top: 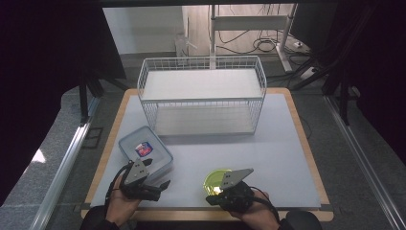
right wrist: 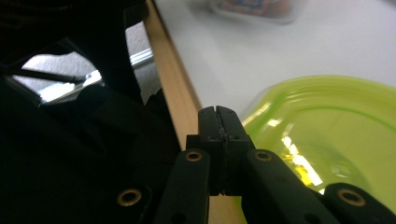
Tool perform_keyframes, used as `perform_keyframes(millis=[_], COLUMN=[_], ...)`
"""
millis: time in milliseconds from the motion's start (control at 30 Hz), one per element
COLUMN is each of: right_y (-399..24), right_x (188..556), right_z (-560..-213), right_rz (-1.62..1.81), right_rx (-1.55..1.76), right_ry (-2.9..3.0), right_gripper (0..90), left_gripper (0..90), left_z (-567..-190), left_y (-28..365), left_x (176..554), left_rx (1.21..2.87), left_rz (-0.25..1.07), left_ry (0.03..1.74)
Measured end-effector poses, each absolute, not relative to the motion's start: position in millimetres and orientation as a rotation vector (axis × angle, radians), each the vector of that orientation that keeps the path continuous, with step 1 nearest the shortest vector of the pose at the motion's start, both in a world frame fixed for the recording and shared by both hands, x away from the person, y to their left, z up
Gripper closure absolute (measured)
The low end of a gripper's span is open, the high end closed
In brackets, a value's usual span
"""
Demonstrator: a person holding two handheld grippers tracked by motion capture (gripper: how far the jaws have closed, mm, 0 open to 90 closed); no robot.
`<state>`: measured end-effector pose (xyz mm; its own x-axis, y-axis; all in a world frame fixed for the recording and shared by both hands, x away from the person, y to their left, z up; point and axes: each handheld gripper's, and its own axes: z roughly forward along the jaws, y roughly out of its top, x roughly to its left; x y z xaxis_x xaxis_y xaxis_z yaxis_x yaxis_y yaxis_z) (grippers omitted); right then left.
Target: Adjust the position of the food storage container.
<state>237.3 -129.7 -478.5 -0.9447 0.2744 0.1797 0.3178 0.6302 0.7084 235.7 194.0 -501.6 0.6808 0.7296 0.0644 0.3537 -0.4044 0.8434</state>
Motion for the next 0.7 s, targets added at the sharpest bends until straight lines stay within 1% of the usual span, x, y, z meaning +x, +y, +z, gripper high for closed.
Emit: perform_keyframes(millis=[333, 700], right_y=[-131, -140], right_x=[243, 254], right_z=[-485, -486], right_rz=[-1.181, -1.208], right_rx=[-0.556, -0.631], right_ry=[-2.796, -2.806], right_gripper=[90.0, 90.0], left_gripper=[4.7, 4.8], left_z=[-502, -503], left_y=[193, 192], left_x=[236, 236], left_rx=[2.027, 2.034], left_rz=[0.539, 0.534], left_ry=[0.83, 0.827])
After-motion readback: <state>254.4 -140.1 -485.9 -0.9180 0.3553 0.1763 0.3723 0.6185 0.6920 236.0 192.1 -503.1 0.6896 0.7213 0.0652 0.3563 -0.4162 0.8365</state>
